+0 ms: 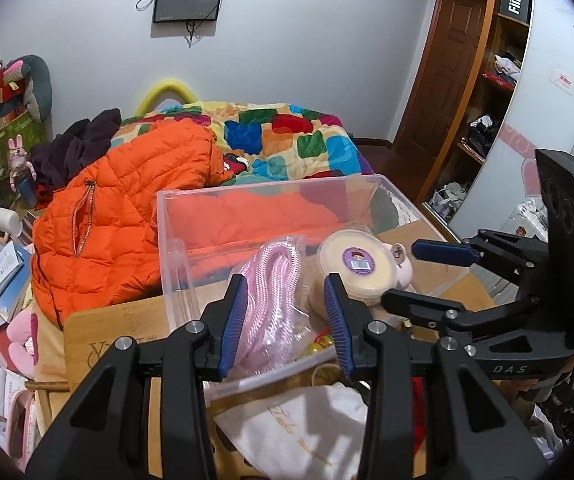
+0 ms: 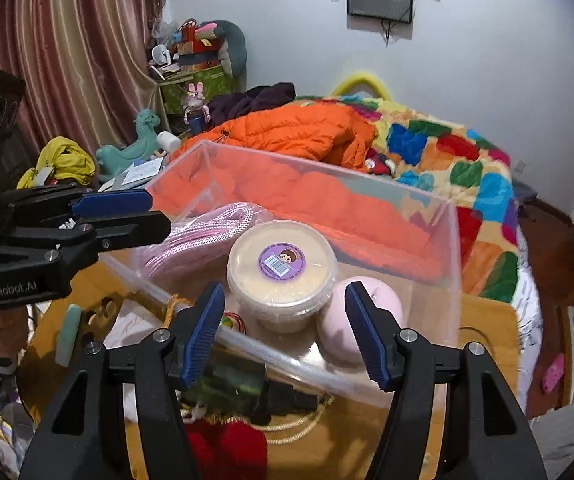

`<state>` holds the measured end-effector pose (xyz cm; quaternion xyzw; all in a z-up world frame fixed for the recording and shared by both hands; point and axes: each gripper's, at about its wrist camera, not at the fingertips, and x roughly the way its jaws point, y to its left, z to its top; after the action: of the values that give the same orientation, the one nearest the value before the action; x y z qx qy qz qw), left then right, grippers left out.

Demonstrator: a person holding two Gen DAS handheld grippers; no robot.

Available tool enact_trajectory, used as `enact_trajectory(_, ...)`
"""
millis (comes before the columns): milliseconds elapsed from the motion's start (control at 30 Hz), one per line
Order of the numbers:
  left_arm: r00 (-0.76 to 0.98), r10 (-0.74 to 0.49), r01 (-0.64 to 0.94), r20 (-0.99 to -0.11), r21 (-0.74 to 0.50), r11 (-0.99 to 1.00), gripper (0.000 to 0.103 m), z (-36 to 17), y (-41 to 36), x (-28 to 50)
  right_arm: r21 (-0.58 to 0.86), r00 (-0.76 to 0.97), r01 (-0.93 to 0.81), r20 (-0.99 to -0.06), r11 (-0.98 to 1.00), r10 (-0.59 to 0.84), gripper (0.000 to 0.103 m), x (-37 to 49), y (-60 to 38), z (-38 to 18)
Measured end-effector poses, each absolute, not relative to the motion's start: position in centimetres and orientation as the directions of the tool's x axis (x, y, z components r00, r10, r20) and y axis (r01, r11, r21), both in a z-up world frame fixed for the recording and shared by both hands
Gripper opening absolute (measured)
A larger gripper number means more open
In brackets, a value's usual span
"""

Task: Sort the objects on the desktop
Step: 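Carry the cream tub and pink rope bag into the clear box while both tools release, then grasp the mint roll-on bottle with left tool while right tool grasps red pouch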

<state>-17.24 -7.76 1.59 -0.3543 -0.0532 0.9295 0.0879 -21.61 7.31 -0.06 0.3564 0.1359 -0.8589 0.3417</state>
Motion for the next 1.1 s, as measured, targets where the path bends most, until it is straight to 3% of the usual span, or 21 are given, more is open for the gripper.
enact_trajectory(100, -0.742, 0.195, -0.127, -0.641, -0.150, -0.980, 0.040, 2.3, -7.5, -16.3, -0.019, -0.543, 0.680, -0.685, -0.733, -0.486, 0.067, -20.4, 7.9, 0.7)
enact_trajectory(233, -0.760, 0.176, -0.121, -0.626, -0.130, -0.984, 0.052, 3.2, -7.4, -14.7, -0.048, -0.582, 0.668, -0.656, -0.743, -0.480, 0.072, -18.9, 8.9, 1.5)
enact_trajectory(333, -0.763, 0.168, -0.114, -0.624, -0.125, -0.986, 0.054, 3.6, -7.4, -13.4, -0.063, -0.595, 0.663, -0.648, -0.746, -0.475, 0.072, -18.0, 9.5, 1.8)
enact_trajectory(433, -0.762, 0.163, -0.100, -0.627, -0.135, -0.986, 0.066, 3.7, -7.9, -12.2, -0.073, -0.601, 0.661, -0.647, -0.747, -0.469, 0.073, -17.0, 10.1, 2.0)
enact_trajectory(567, -0.762, 0.137, -0.079, -0.634, -0.118, -0.990, 0.068, 3.5, -8.4, -10.5, -0.074, -0.610, 0.653, -0.641, -0.753, -0.466, 0.083, -15.9, 10.7, 1.9)
enact_trajectory(1100, -0.690, 0.049, 0.024, -0.722, -0.090, -0.996, 0.071, -1.8, -12.1, -6.1, -0.025, -0.561, 0.656, -0.685, -0.754, -0.465, 0.083, -13.6, 10.5, -1.2)
